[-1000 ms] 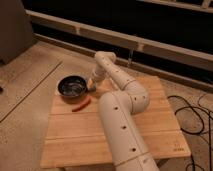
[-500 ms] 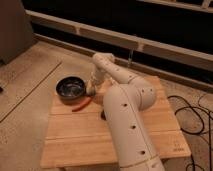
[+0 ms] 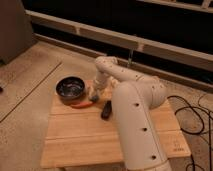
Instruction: Wipe the white sponge on the table
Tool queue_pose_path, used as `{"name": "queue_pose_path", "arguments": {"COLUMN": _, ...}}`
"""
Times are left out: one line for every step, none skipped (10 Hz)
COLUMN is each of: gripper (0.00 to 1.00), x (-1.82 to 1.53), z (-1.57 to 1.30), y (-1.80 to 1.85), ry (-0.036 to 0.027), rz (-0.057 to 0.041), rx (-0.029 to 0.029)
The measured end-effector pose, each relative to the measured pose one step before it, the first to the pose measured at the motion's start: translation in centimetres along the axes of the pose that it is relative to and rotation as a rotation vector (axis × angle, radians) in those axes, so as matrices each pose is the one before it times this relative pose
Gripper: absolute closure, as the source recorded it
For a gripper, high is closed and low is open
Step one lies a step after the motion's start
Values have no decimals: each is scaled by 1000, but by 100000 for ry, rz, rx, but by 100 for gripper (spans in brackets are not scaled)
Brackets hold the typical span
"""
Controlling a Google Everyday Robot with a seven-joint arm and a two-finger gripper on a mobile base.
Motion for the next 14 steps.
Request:
{"name": "queue_pose_path", "arguments": {"gripper": 100, "x": 863, "z": 158, "y": -366, "ry": 1929, "rz": 2363, "rx": -645}}
{"name": "queue_pose_path", "arguments": {"gripper": 100, "x": 735, "z": 65, "y": -423, "ry": 1425, "rz": 2888, "rx": -1473}}
{"name": "queue_pose_path", "arguments": {"gripper": 100, "x": 327, "z": -1, "y": -449, "ry": 343, "rz": 2573, "rx": -1581}}
{"name": "queue_pose_path", "arguments": {"gripper": 100, "x": 160, "z": -421, "y": -1197, "ry": -472, "rz": 4092, "rx": -1607}}
{"name": "queue_pose_path", "arguments": {"gripper": 100, "x": -99, "z": -483, "y": -1014, "ry": -546, "rz": 2024, "rx": 51}}
{"name": "queue_pose_path", "arguments": {"gripper": 100, "x": -194, "z": -704, "y": -1426, "ry": -518, "rz": 2163, "rx": 652}}
{"name": "queue_pose_path", "arguments": {"gripper": 100, "x": -182, "z": -684, "y": -1757, "ry": 174, "rz": 1831, "rx": 1424}}
{"name": "queue_pose_path", "arguments": {"gripper": 100, "x": -274, "z": -422, "y": -1291, "ry": 370, "rz": -32, "rx": 1628}}
{"name": "queue_pose_path", "arguments": {"gripper": 100, "x": -627, "z": -234, "y": -1030, "ry": 498, "rz": -2024, "rx": 2337}}
{"name": "queue_pose_path", "arguments": {"gripper": 100, "x": -641, "z": -76, "y": -412, "ry": -43, "rz": -2258, "rx": 1443}}
{"name": "queue_pose_path", "arguments": {"gripper": 100, "x": -1224, "z": 10, "y": -272, "ry": -96, "rz": -5053, "rx": 1740}}
{"name": "queue_pose_path", "arguments": {"gripper": 100, "x": -1013, "z": -3, "y": -66, "ry": -959, "rz": -3191, "rx": 1010}}
{"name": "queue_pose_path", "arguments": {"gripper": 100, "x": -1126, "z": -161, "y": -3, "ry": -1312, "rz": -3391, "rx": 1177}}
{"name": "queue_pose_path", "arguments": {"gripper": 100, "x": -1290, "z": -235, "y": 57, "ry": -1581, "rz": -3955, "rx": 1312}}
